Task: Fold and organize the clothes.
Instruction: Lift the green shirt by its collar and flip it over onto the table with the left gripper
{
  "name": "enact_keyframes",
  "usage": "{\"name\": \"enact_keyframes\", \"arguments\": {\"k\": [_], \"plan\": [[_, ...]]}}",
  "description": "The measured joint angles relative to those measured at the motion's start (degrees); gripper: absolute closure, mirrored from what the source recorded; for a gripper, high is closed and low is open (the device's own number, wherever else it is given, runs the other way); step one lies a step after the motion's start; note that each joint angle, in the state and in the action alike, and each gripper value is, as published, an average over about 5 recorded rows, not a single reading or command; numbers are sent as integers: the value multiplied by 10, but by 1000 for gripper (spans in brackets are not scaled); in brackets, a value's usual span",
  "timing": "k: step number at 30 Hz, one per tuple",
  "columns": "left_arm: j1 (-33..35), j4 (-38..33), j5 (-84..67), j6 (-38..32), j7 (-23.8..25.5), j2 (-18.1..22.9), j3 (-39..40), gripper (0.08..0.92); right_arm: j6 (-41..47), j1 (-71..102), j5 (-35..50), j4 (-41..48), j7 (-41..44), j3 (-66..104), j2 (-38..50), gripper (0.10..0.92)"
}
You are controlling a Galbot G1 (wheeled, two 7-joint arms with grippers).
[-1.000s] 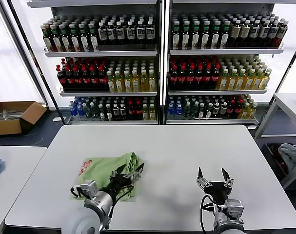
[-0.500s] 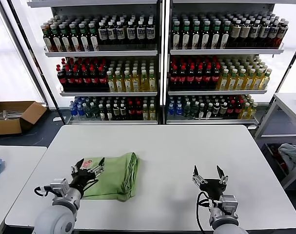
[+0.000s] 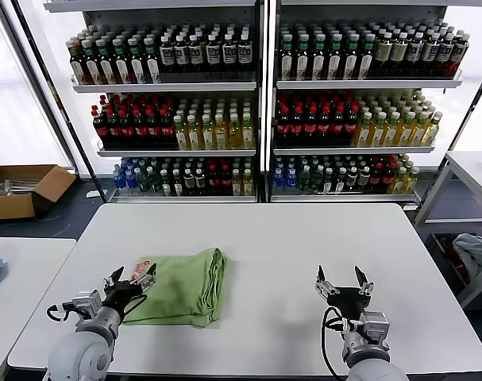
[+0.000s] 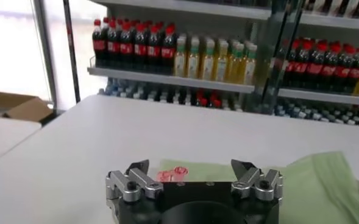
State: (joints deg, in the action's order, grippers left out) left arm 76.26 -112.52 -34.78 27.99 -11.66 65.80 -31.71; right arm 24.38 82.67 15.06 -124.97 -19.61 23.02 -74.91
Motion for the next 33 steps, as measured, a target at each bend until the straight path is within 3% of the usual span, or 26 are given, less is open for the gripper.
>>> {"name": "enact_keyframes", "arguments": {"k": [28,33], "plan": [[0,61,-33,3,21,4,-7,177,-3,9,2,-12,1,0,2,203],[3,61,-34,3,24,7,-4,236,-4,12,2,-15,1,1,2,203]]}}
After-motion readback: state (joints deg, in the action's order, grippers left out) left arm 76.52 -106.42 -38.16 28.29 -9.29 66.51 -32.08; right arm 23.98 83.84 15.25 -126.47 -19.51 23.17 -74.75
